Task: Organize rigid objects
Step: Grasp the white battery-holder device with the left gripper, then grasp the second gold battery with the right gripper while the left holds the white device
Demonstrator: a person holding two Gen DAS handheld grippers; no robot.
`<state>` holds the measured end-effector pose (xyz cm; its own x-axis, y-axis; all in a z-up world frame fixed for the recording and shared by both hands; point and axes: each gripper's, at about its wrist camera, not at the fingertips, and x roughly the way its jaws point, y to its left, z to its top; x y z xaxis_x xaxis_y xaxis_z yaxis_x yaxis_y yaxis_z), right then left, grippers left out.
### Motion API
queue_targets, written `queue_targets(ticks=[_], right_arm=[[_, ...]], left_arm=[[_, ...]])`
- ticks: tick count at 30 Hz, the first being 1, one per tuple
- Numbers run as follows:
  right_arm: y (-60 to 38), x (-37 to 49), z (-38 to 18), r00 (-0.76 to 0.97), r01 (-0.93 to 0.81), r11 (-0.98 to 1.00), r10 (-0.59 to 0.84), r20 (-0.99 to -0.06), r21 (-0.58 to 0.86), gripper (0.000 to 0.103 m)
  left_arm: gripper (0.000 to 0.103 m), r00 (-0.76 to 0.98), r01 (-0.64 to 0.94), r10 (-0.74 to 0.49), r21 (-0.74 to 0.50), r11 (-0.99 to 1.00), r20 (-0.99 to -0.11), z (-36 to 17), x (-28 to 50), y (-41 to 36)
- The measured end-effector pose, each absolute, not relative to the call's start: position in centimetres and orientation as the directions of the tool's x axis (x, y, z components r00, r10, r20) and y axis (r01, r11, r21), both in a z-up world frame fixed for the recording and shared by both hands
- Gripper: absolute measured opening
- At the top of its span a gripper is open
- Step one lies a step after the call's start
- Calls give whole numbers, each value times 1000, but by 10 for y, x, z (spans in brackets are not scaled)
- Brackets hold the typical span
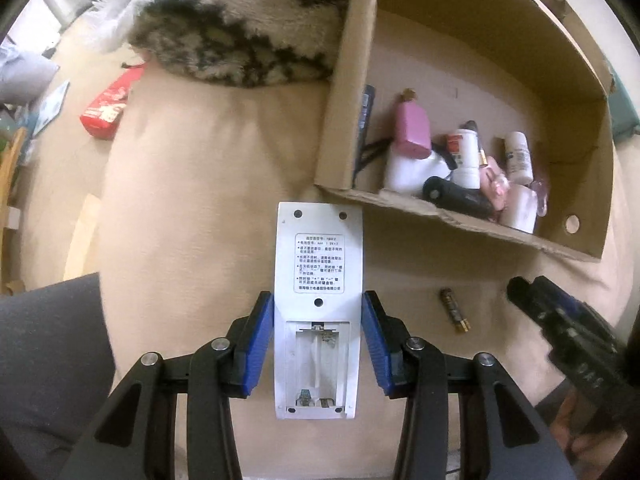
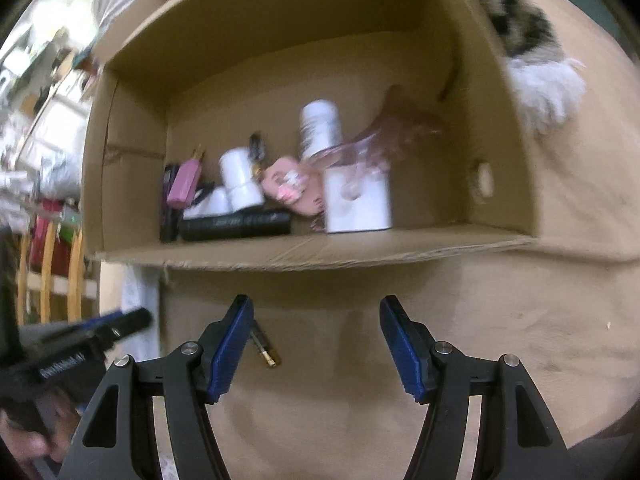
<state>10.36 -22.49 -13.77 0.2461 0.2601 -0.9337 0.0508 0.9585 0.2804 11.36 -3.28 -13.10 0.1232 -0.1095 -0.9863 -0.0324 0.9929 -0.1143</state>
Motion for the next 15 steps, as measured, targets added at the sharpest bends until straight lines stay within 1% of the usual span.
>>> queue_targets(ticks=[3,5,6,9,15], right_arm=[[-207,103,-146,219,-14,971,237,-946,240,69],[-192,101,-153,191,-71,970,243,-951,233,69],[-185,100,-155,178,-98,968,245,-953,231,69],[-165,94,-164,139,-175,958,252,-958,227,69],[-143,89,-181,135,-249,959,169,-976,131,69]], left_arm=[[41,115,-25,-111,-115,993,-987,-133,113,-37],[41,110,-19,-102,-105,994,-989,-132,109,-38],[41,112,-17,-97,-99,995,-989,-132,95,-28],[41,117,-5,-89,-90,996,-989,-131,94,-30],[41,127,17,-76,-75,997,-989,-132,95,-34]])
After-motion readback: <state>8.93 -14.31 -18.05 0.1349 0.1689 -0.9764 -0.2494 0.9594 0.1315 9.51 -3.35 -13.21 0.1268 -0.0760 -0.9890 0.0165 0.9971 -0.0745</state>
